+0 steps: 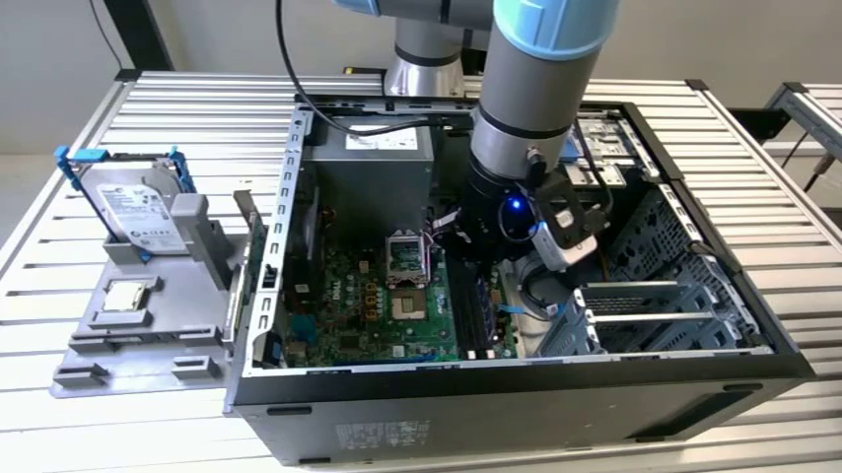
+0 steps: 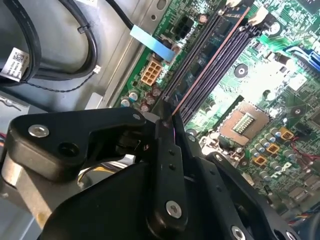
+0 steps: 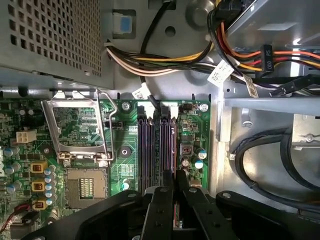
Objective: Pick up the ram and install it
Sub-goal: 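Insert the ram into the slot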
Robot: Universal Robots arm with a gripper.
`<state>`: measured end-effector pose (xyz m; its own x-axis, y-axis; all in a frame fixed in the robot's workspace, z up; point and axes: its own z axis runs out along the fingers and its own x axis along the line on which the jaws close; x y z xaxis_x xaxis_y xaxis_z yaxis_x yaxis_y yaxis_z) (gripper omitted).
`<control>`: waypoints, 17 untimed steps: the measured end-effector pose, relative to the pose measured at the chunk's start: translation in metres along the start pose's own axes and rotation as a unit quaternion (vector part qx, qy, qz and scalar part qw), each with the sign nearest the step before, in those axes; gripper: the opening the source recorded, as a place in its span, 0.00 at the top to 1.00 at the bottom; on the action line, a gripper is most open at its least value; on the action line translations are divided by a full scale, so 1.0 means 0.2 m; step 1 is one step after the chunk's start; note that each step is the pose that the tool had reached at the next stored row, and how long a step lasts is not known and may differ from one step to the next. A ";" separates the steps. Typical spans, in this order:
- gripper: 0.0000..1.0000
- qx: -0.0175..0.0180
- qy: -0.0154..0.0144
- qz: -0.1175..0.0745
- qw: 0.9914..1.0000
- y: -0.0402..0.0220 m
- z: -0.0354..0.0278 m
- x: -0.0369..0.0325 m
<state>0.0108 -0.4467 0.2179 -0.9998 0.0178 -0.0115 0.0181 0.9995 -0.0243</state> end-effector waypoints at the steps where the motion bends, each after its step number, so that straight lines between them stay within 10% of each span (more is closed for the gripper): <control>1: 1.00 0.000 0.000 0.000 1.000 0.001 0.005 0.000; 17: 1.00 0.000 0.000 0.001 1.000 0.002 0.047 0.001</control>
<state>0.0108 -0.4465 0.2084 -0.9997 0.0206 -0.0116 0.0209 0.9995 -0.0243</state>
